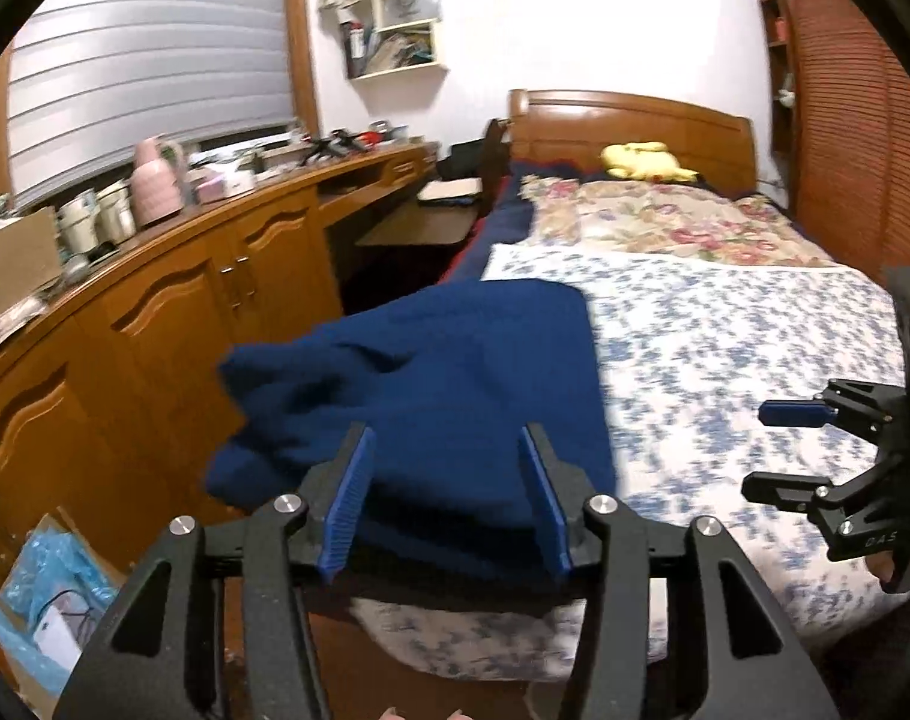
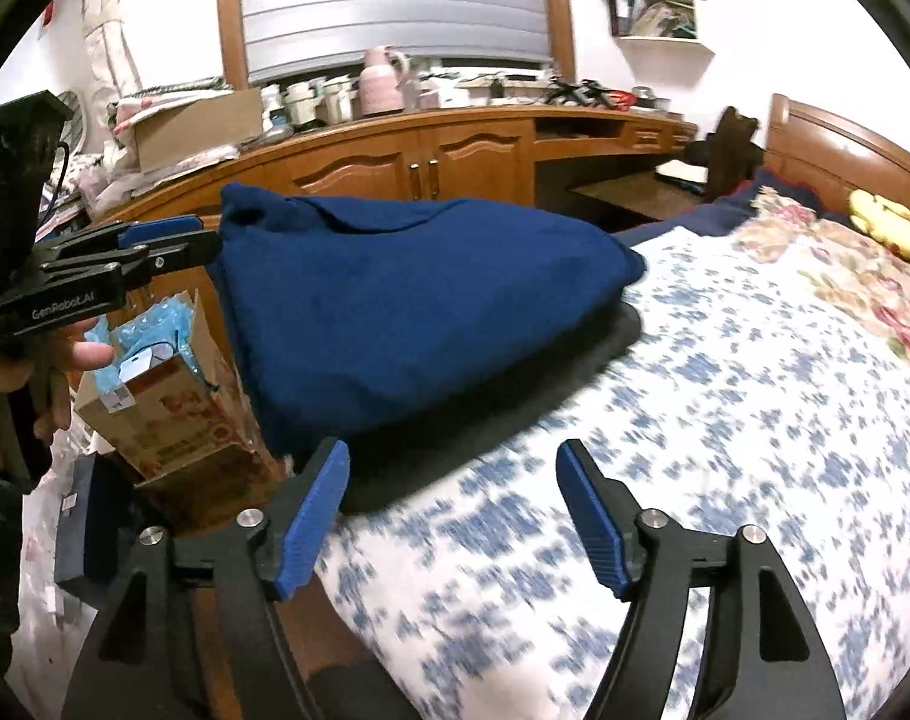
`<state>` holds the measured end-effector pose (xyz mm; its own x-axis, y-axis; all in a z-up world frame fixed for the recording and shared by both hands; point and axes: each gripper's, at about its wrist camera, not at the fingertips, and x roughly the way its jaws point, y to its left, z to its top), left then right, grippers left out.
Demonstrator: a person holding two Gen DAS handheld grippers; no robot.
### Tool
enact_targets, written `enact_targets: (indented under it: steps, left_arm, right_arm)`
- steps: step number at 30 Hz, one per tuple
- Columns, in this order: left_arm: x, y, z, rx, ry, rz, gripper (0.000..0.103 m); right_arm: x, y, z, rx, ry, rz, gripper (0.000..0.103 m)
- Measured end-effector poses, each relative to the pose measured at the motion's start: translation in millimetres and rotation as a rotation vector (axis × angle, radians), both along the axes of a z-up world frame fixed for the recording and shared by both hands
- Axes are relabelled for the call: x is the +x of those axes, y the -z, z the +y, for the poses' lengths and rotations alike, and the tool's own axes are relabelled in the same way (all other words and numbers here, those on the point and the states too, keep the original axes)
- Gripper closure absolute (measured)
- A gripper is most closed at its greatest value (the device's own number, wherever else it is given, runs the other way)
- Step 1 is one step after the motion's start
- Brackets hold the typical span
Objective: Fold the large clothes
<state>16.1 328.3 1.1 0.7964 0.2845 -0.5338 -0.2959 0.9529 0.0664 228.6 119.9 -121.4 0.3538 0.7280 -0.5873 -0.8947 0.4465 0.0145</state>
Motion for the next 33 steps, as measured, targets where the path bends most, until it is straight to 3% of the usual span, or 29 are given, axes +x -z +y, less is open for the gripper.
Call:
enact_targets:
  steps: [11,24,33]
  left_arm:
    - [41.8,16.3,-91.9,-0.052,0.165,-0.008,0.034]
    - [78.4,33.2,-210.1,-0.07,0.334,0.019,0.034]
    - [87.7,37.8,-286.3,-0.088,0.385,0.04,0.034]
  right_arm:
    - [-18.2,-10.8,-97.4,0.037,0.152,-0.014,0.02]
    - [-37.2,-14.2,-209.3,0.049,0.403,-0.021,0.017]
    - [-64.5,-19.3,-273.7,0.086,0.529,-0.015,0.017]
